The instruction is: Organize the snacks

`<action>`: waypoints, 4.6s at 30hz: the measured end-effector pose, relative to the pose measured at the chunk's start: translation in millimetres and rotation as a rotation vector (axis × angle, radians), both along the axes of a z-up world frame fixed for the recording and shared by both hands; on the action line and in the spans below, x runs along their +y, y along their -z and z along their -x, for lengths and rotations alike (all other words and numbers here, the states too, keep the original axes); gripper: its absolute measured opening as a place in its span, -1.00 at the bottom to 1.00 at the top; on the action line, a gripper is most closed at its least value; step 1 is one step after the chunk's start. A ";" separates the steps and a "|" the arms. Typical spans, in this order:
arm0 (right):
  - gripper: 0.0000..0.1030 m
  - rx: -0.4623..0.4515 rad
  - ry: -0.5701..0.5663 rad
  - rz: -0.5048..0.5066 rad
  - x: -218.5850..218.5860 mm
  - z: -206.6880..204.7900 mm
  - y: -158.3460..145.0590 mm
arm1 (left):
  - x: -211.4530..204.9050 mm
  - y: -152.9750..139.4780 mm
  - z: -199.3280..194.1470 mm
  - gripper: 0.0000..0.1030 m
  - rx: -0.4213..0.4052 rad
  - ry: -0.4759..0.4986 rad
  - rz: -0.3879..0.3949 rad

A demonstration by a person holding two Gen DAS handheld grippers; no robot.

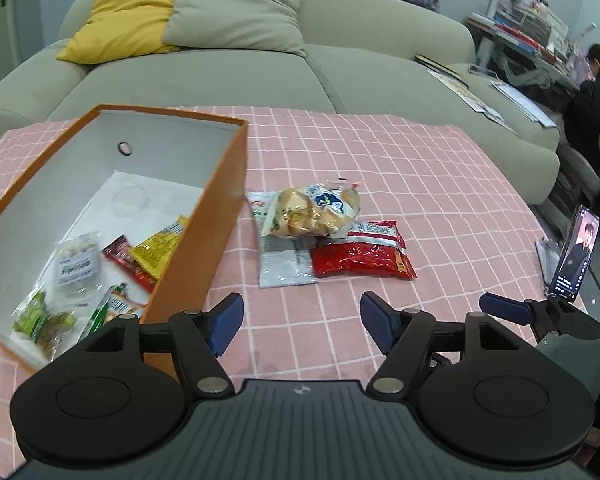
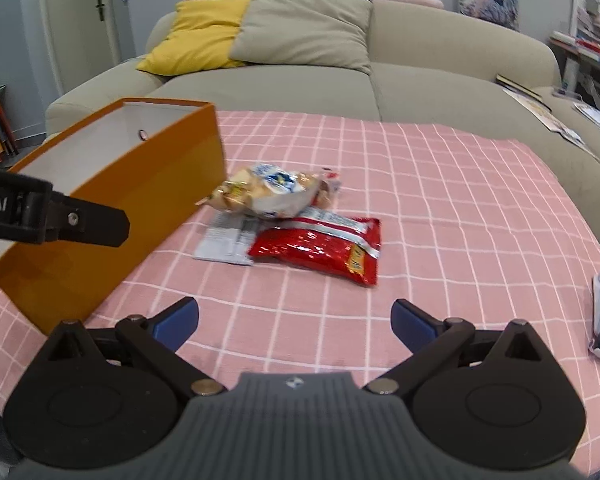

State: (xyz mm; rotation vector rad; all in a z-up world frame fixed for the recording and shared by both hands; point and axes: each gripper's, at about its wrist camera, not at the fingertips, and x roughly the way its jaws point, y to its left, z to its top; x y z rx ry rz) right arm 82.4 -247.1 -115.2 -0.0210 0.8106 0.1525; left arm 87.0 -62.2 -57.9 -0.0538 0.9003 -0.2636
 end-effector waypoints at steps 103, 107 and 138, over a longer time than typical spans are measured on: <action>0.36 0.158 -0.232 0.096 -7.8 -107.8 55.5 | -45.3 59.6 -112.9 -1.00 0.138 -0.043 -0.032; 0.36 0.170 -0.203 0.102 -8.0 -88.9 54.4 | -36.1 58.0 -92.8 -1.00 0.147 -0.028 -0.036; 0.36 0.208 0.030 0.064 -55.1 -102.8 48.0 | -36.7 69.5 -122.6 0.67 0.127 -0.140 0.105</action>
